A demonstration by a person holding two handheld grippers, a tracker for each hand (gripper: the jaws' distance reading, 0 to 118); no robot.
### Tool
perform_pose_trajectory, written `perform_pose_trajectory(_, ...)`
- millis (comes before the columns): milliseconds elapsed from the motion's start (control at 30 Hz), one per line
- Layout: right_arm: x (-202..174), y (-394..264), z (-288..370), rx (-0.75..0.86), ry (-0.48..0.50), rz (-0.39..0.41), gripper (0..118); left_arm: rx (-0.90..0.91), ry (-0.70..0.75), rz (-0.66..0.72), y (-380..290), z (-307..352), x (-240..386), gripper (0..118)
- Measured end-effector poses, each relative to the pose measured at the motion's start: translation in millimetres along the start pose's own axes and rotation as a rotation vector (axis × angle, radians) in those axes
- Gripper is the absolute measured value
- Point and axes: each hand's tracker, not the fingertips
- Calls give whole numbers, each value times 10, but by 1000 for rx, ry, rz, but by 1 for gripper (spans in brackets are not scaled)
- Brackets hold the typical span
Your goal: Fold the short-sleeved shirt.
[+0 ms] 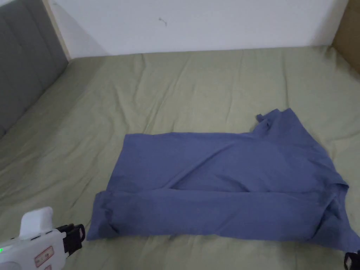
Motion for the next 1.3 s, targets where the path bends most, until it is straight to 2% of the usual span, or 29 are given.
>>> perform_pose_trajectory(33,-13,-8,8,2,5,1,1,0,-20,8,29,-30,-3,61)
perform_pose_trajectory(67,-34,-5,19,5,2,1,1,-4,-23,8,74,-65,35,85)
perform_pose_trajectory(100,-15,17,13,6,0,1,1,-10,-37,9,81,-146,27,96)
perform_pose_trajectory(233,28,59,53,20,13,-7,1,-112,6,-8,19,-525,20,89)
perform_pose_trajectory(267,43,63,57,23,13,-10,1,-164,-1,2,-32,-639,-9,83)
perform_pose_trajectory(333,82,75,28,23,-7,-22,3,-144,95,-88,-94,-734,54,57)
perform_pose_trajectory(367,150,95,-32,10,-38,-26,13,-141,42,-83,-38,-662,38,55)
perform_pose_trajectory(400,178,128,-74,-13,-74,-16,36,-145,48,-67,22,-611,8,47)
perform_pose_trajectory(433,202,162,-122,-19,-77,-4,74,-126,59,-63,59,-572,-25,14)
perform_pose_trajectory(467,234,195,-158,-2,-75,-3,90,-117,30,-62,96,-544,-10,5)
perform_pose_trajectory(500,255,218,-198,25,-74,-3,93,-156,12,-50,132,-554,-26,5)
perform_pose_trajectory(600,348,435,-443,16,-92,-17,93,-145,50,-149,147,-477,143,5)
perform_pose_trajectory(667,425,482,-723,-76,-106,-21,91,-143,68,-189,143,-458,196,5)
perform_pose_trajectory(733,424,456,-919,-133,-134,-28,88,-143,73,-196,138,-486,194,5)
perform_pose_trajectory(767,336,470,-833,-91,-143,13,81,-145,75,-203,147,-464,201,5)
perform_pose_trajectory(800,274,505,-732,-84,-145,57,65,-137,80,-212,149,-432,203,5)
perform_pose_trajectory(867,197,523,-587,-53,-189,113,13,-132,80,-228,194,-398,236,5)
perform_pose_trajectory(900,211,522,-539,-64,-135,103,13,-129,82,-232,212,-378,235,5)
perform_pose_trajectory(933,237,539,-525,-71,-142,76,12,-122,79,-237,226,-361,228,5)
perform_pose_trajectory(1033,371,560,-404,-52,-80,-55,10,-105,75,-248,292,-266,253,5)
perform_pose_trajectory(1067,394,574,-351,-55,-59,-64,10,-96,67,-237,299,-215,240,5)
perform_pose_trajectory(1233,331,504,17,-27,-41,-2,9,-75,51,-224,248,50,268,5)
perform_pose_trajectory(1300,290,417,145,-23,-68,40,9,-65,62,-231,149,178,297,5)
